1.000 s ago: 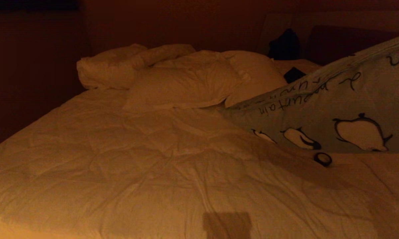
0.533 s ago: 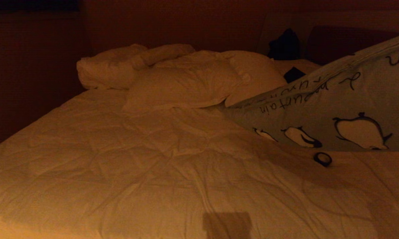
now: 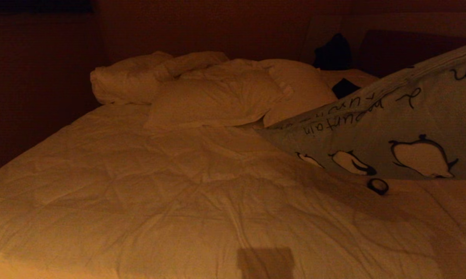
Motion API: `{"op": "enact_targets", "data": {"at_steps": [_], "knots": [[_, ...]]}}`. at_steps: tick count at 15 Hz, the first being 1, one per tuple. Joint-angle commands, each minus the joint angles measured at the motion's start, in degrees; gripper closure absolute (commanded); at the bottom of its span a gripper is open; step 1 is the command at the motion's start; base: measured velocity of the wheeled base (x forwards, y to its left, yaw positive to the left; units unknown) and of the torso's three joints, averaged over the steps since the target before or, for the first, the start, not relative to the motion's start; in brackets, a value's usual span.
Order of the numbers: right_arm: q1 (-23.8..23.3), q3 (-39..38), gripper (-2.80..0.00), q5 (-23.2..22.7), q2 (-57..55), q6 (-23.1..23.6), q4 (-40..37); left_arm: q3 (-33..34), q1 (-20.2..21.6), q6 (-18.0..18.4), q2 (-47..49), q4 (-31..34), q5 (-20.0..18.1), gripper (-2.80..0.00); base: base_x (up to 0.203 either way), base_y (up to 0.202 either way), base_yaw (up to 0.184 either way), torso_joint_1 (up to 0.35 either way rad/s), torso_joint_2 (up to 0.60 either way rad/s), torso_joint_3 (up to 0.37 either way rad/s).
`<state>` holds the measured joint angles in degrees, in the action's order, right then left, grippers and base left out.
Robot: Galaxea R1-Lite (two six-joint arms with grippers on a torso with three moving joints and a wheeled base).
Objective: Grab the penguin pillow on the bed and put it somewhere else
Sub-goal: Move to the foot of the bed
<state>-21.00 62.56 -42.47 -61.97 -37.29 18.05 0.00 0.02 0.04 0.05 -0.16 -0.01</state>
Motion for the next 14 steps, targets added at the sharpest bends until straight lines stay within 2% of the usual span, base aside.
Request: {"op": "enact_targets", "data": {"at_steps": [1, 4, 14], "knots": [[0.0, -0.1, 0.00, -0.2, 0.0, -0.2, 0.1, 0.2, 0.1, 0.0, 0.0, 0.0, 0.0, 0.00, 0.000, 0.000, 0.000, 0.000, 0.00, 0.000], [0.0, -0.1, 0.00, -0.2, 0.0, -0.2, 0.1, 0.2, 0.0, 0.0, 0.0, 0.0, 0.0, 0.00, -0.001, 0.120, 0.001, 0.000, 0.00, 0.000], [0.0, -0.2, 0.00, -0.2, 0.2, -0.2, 0.1, 0.2, 0.0, 0.0, 0.0, 0.0, 0.0, 0.00, 0.000, 0.197, 0.001, 0.002, 0.00, 0.002]]}}
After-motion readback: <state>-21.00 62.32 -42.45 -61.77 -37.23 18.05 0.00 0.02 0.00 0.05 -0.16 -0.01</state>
